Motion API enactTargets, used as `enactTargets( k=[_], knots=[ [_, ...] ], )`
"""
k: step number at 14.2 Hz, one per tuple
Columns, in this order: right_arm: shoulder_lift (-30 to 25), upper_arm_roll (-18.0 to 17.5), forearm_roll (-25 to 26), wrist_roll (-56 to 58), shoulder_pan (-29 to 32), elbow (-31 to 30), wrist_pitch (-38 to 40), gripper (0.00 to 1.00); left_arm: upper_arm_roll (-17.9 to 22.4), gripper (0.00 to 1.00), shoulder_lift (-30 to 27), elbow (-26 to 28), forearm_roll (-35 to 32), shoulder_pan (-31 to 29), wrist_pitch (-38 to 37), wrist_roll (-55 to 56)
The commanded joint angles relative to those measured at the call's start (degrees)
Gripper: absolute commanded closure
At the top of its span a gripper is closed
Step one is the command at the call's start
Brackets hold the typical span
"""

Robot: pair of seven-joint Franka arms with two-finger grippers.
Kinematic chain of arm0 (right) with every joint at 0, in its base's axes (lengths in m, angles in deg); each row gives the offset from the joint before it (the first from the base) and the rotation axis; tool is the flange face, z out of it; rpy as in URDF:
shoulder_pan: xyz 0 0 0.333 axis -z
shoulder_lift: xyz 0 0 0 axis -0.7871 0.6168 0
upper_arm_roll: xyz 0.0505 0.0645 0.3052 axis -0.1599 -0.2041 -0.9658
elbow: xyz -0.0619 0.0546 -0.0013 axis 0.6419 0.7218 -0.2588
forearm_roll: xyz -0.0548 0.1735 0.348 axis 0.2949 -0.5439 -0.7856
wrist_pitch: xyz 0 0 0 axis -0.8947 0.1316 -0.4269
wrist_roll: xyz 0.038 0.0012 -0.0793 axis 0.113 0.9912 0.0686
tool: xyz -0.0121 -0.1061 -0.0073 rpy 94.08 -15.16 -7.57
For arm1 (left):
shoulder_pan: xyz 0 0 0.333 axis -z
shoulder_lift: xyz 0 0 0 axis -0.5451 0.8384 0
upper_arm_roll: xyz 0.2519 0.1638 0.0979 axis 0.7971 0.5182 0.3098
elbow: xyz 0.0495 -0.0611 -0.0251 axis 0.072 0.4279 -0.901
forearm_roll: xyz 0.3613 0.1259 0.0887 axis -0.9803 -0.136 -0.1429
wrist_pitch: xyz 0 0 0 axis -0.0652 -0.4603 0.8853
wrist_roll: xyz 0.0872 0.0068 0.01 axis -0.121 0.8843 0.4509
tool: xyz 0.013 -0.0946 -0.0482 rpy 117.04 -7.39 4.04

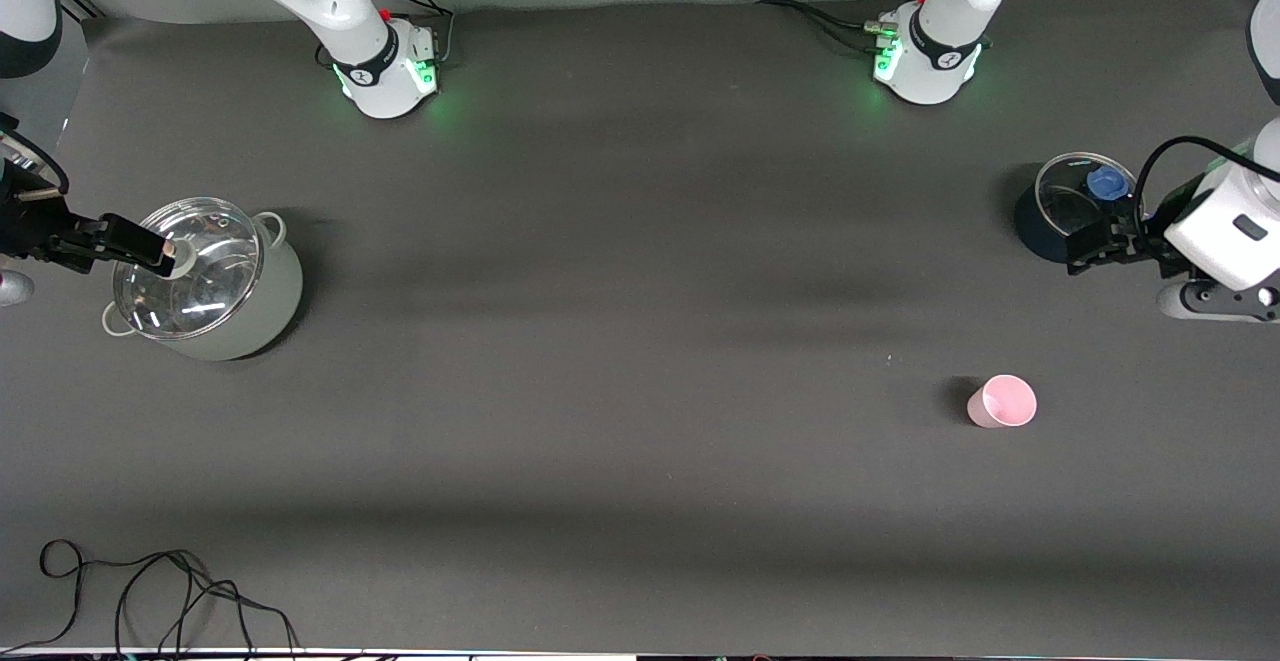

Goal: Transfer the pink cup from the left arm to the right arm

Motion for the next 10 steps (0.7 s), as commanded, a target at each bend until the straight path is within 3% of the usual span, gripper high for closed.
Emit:
enactTargets(
  k=[1,5,10],
  knots=[
    [0.24,-0.15,-0.76,0.68,0.41,0.94,0.97,0.01,0.7,0.0,2.14,-3.06,0.13,-0.11,0.0,-6.99],
    [0.33,-0.23,-0.76,0.68,0.24,0.94,0.98,0.01,0.62,0.0,3.89,-3.06,5.12,-5.72,2.73,-16.83],
    [0.24,-0.23,-0.76,0.68,0.24,0.85,0.98,0.01,0.62,0.0,10.29,-2.98,21.54,-19.42,2.73,-47.63]
  ],
)
